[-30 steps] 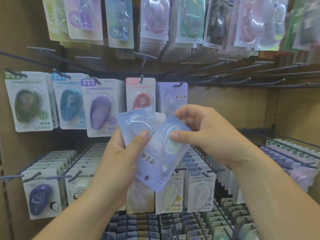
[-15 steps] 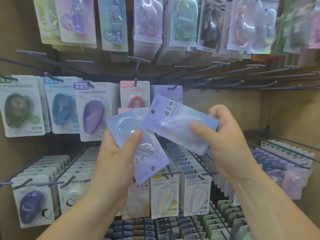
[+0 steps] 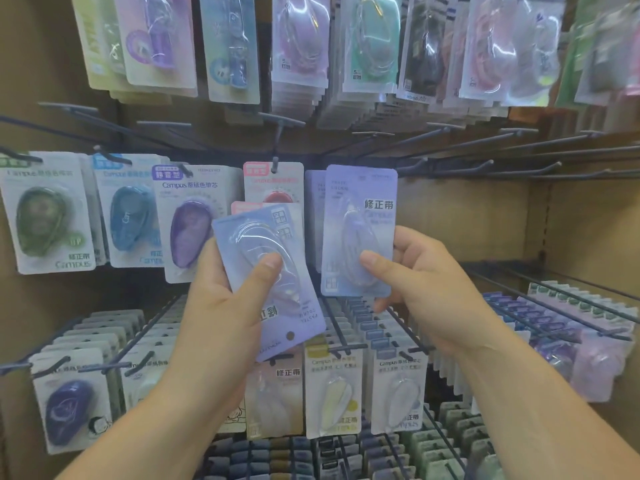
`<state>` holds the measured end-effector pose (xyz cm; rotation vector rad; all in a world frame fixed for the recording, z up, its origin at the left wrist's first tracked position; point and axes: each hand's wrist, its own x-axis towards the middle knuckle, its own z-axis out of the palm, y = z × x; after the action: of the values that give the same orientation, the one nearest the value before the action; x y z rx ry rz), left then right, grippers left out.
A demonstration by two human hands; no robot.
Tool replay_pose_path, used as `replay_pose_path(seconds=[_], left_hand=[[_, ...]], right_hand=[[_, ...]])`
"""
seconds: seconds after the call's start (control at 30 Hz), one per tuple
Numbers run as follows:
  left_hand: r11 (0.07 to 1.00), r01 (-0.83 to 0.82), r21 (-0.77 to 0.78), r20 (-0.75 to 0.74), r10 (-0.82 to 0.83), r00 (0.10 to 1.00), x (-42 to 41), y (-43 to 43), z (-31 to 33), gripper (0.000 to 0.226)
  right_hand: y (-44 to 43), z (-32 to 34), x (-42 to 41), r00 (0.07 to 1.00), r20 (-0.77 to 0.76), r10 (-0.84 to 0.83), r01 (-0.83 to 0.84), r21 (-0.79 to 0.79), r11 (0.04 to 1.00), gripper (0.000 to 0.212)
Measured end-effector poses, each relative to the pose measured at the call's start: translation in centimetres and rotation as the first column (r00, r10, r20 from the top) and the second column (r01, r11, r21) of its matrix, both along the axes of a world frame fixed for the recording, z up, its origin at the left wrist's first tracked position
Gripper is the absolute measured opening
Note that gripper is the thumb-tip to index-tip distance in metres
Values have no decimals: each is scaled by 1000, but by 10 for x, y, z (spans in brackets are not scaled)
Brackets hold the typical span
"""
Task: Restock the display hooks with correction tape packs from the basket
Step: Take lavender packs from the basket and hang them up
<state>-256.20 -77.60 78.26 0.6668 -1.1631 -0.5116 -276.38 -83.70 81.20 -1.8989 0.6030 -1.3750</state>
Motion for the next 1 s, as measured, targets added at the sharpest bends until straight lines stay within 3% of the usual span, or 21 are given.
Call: replay_pose_path(seconds=[0.2,0.43,0.57,0.83,0.93,1.0], left_hand=[[1000,-18,10,-7,18,1000,4,1,0,22],[1000,-4,29,-7,4,1000,5,2,-2,25],[1000,-11,19,5,10,1000,6,6,-2,37],[1000,-13,6,4,13,1000,11,10,-4,38],[1000,-1,3,-7,1,1000,11,12,-3,39],[1000,16,-4,-12,-16,1000,10,13,-2,39]], right_hand=[[-13,0,13,999,11,-47,46,75,996,23],[-37,8,24,962,-82,-259,266,94,959,26],[-47,10,33,942,-150,-300,312,66,948,30],[-50,9,36,916,-191,-352,374,93,923,33],[-46,6,29,874,-173,-454,466,33,884,33],[-42,3,22,817,-226,-530,530,-63,845,46]])
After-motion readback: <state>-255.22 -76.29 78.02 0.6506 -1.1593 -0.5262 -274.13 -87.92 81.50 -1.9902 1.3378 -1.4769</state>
